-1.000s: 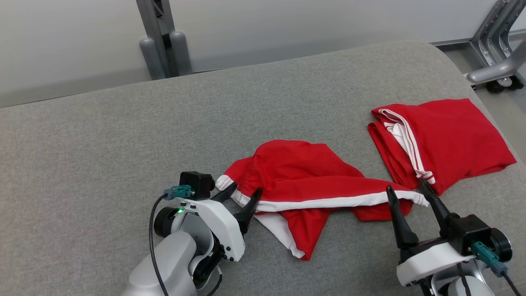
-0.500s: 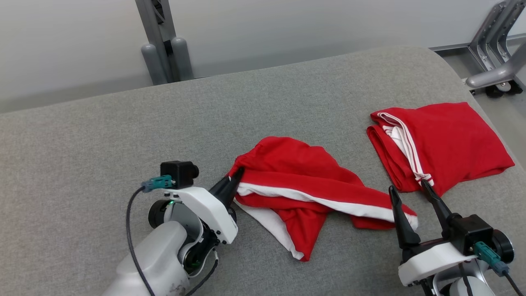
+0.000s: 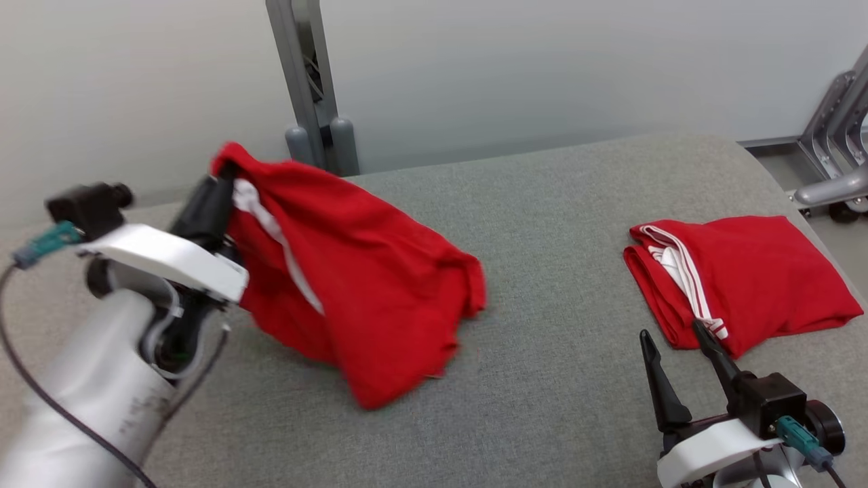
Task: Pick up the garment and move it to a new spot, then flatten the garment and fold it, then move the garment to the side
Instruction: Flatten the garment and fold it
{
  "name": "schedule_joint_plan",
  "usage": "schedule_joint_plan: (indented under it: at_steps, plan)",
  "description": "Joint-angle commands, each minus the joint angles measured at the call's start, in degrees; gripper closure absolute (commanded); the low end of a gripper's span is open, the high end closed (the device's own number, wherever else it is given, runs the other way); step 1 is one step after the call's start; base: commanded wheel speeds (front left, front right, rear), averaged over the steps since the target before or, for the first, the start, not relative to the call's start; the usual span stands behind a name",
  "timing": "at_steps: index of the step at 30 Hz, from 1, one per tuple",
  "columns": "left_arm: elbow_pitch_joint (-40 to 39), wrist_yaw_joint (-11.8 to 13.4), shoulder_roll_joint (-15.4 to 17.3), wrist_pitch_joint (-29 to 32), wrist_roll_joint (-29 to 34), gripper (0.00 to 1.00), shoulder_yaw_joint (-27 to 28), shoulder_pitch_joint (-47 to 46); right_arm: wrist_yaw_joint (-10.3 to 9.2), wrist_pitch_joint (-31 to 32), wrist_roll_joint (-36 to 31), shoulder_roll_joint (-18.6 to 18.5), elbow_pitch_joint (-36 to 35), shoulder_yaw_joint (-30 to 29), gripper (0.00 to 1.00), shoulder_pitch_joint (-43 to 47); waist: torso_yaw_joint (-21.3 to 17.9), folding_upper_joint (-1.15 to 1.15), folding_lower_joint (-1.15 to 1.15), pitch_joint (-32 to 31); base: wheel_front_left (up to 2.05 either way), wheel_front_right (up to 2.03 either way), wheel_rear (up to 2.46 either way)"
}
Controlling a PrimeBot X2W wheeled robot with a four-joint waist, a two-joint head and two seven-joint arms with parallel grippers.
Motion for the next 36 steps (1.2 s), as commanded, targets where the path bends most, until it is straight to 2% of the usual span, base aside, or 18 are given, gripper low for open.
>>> schedule_joint_plan:
  at_steps: [1, 5, 8, 12, 14, 21, 25, 26, 27, 28, 32, 36]
  plan:
    - [-0.8, 0.0, 0.9, -0.3, 1.1, 1.0, 0.7, -1.5, -0.04, -0.3, 0.3, -0.3, 0.2, -0.1, 0.0, 0.5, 0.3, 0.0, 0.0, -0.8, 0.0, 0.0, 0.0]
    - [-4.1, 0.0, 3.7, -0.4, 5.6, 1.0, 3.3, -3.4, -0.04, -0.3, 0.7, -0.3, 0.0, 0.3, 0.0, 1.1, 0.2, 0.0, 0.0, -1.3, 0.0, 0.0, 0.0]
    - [-7.2, 0.9, 3.3, -0.4, 10.7, 1.0, 4.2, -3.7, -0.04, -0.3, 1.1, -0.3, 0.1, 0.5, 0.0, 1.2, -0.3, 0.0, 0.0, -1.4, 0.0, 0.0, 0.0]
    - [-9.9, 1.6, 0.0, -0.4, 16.5, 1.0, 1.5, -2.2, -0.04, -0.3, 1.5, -0.3, 0.3, 1.1, 0.0, 1.0, -1.6, 0.0, 0.0, -1.1, 0.0, 0.0, 0.0]
    - [-9.3, 1.8, -2.5, -0.4, 19.4, 1.0, -1.9, -1.1, -0.04, -0.3, 1.8, -0.3, 0.3, 1.4, 0.0, 0.6, -2.5, 0.0, 0.0, -0.8, 0.0, 0.0, 0.0]
    - [-1.5, 1.2, -13.2, 1.6, 25.4, 1.0, -14.6, 2.2, -0.04, -0.3, 2.2, -0.3, 0.4, 2.3, 0.0, -0.3, -5.9, 0.0, 0.0, 0.6, 0.0, 0.0, 0.0]
    - [3.1, 0.4, -16.4, 2.0, 27.2, 1.0, -21.3, 3.4, -0.04, -0.3, 2.6, -0.3, 0.6, 2.4, 0.0, -1.2, -7.2, 0.0, 0.0, 1.4, 0.0, 0.0, 0.0]
    - [4.0, 0.4, -16.7, 2.2, 27.3, 0.74, -23.0, 3.8, -0.04, -0.3, 2.6, -0.3, 0.7, 2.4, 0.0, -1.4, -7.3, 0.0, 0.0, 1.6, 0.0, 0.0, 0.0]
    - [4.5, 0.2, -17.1, 2.3, 27.4, 0.07, -24.5, 4.1, -0.04, -0.3, 2.7, -0.3, 0.7, 2.4, 0.0, -1.4, -7.4, 0.0, 0.0, 1.7, 0.0, 0.0, 0.0]
    - [5.0, 0.1, -17.2, 2.6, 27.2, 0.0, -26.0, 4.2, -0.04, -0.3, 2.8, -0.3, 0.8, 2.4, 0.0, -1.5, -7.4, 0.0, 0.0, 1.8, 0.0, 0.0, 0.0]
    - [4.8, -0.1, -17.5, 2.6, 24.4, 0.0, -29.4, 4.5, -0.04, -0.3, 3.0, -0.3, 0.9, 2.1, 0.0, -2.2, -6.5, 0.0, 0.0, 2.0, 0.0, 0.0, 0.0]
    - [5.5, 0.0, -17.5, 1.2, 22.2, 0.0, -29.0, 2.6, -0.04, -0.3, 2.8, -0.3, 0.2, 1.5, 0.0, -2.0, -4.2, 0.0, 0.0, 1.5, 0.0, 0.0, 0.0]
